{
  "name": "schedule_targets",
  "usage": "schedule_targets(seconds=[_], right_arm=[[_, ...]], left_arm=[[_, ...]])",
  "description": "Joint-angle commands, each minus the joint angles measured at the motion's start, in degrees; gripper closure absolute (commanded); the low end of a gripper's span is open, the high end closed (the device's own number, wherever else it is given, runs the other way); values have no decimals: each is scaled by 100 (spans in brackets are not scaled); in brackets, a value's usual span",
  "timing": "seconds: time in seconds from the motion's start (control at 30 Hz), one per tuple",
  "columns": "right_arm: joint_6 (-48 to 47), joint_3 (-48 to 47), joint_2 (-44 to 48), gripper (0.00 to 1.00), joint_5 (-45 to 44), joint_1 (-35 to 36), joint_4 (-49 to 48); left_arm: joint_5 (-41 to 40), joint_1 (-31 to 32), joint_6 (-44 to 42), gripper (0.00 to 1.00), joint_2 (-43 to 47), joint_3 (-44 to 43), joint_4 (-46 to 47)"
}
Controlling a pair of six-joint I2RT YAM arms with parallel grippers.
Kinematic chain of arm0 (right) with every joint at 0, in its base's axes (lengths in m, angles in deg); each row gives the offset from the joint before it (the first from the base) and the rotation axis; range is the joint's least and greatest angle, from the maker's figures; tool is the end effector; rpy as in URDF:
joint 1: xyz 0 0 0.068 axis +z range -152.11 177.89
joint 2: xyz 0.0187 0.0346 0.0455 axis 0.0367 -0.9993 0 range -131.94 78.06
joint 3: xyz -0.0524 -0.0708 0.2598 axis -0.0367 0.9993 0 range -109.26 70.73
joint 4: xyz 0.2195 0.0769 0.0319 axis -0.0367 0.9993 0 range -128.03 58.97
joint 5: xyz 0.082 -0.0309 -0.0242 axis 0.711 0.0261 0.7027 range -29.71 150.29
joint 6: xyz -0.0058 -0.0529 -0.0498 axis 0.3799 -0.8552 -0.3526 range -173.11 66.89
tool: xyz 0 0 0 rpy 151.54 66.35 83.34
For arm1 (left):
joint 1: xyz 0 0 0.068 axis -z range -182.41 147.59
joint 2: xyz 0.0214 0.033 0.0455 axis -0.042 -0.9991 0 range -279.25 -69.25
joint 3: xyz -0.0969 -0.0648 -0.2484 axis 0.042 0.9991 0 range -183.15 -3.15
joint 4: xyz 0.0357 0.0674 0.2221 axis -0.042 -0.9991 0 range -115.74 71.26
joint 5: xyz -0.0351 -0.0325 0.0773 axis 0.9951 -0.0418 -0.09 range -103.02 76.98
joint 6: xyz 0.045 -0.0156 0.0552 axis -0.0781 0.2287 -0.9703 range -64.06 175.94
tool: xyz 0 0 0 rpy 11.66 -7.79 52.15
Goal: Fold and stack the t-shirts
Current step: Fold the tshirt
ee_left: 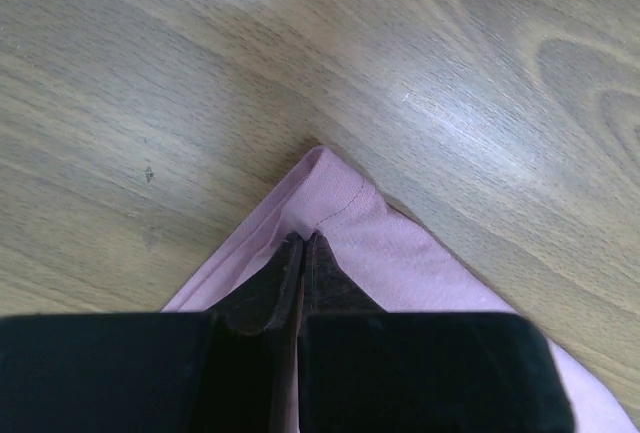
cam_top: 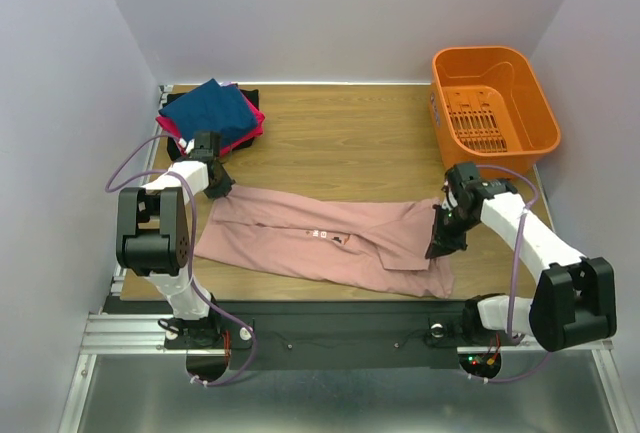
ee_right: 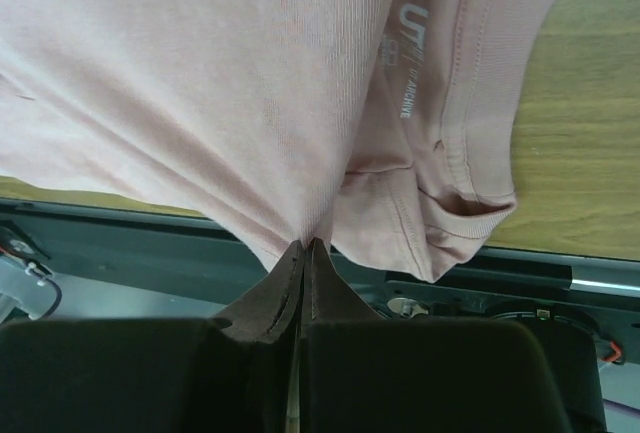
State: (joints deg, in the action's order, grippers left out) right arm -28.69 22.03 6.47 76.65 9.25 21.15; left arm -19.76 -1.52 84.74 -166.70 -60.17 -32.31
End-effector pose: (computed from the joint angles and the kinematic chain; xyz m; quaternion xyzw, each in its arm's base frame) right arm 0.1701 0.0515 0.2057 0.1026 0.9822 0.1561 0.0215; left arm 0.3370 0.0018 0.1737 -0.2466 0.9170 -0.0250 0.3126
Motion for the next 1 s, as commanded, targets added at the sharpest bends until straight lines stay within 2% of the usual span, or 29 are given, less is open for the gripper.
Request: schedule_targets(seconds=[0.0, 0.07, 0.1, 0.2, 0.23, 0.4, 0.63, 0.97], right_arm=[[71, 125, -3, 99, -80, 51, -134], [54, 11, -144, 83, -150, 51, -196], [97, -68, -171, 62, -229, 51, -196], [159, -603, -293, 39, -642, 51, -248], [159, -770, -355, 37, -721, 51, -275], [255, -1308, -873, 35, -1196, 33, -784], [431, -1273, -1383, 46, -1934, 7, -1943], [396, -1220, -1612, 50, -2716, -72, -2516]], left_arm=[[-2, -36, -146, 100, -152, -47, -103], [-29, -36, -172, 100, -160, -55, -111], [-20, -36, -173, 100, -169, -64, -112], [-29, -44, -199, 100, -178, -73, -129], [-38, -36, -190, 100, -187, -73, -138], [-90, -36, -190, 100, -178, -38, -155], [-29, -36, -164, 100, -178, -3, -182], [-64, -185, -225, 100, -327, -55, -235]])
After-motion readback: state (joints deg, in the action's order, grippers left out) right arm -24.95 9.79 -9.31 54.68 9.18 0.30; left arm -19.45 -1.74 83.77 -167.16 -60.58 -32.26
